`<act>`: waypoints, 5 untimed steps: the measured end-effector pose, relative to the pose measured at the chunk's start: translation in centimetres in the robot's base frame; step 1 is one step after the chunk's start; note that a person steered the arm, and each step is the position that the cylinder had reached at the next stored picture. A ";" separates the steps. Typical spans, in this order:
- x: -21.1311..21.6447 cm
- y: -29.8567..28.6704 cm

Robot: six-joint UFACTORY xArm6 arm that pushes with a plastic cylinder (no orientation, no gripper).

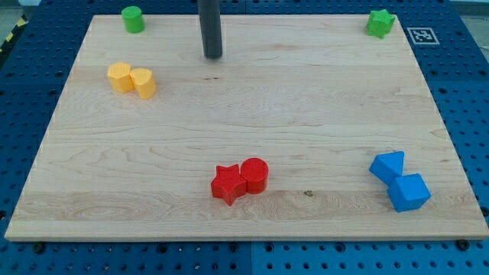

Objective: Slide the red star and red circle up a bit

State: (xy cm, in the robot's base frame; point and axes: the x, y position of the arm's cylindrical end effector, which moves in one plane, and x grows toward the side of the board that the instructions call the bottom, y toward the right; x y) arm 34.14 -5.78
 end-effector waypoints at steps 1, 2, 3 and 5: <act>7.8 0.5; 13.9 -1.8; 19.9 -6.7; 27.4 -0.7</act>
State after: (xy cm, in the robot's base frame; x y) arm 61.49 -6.47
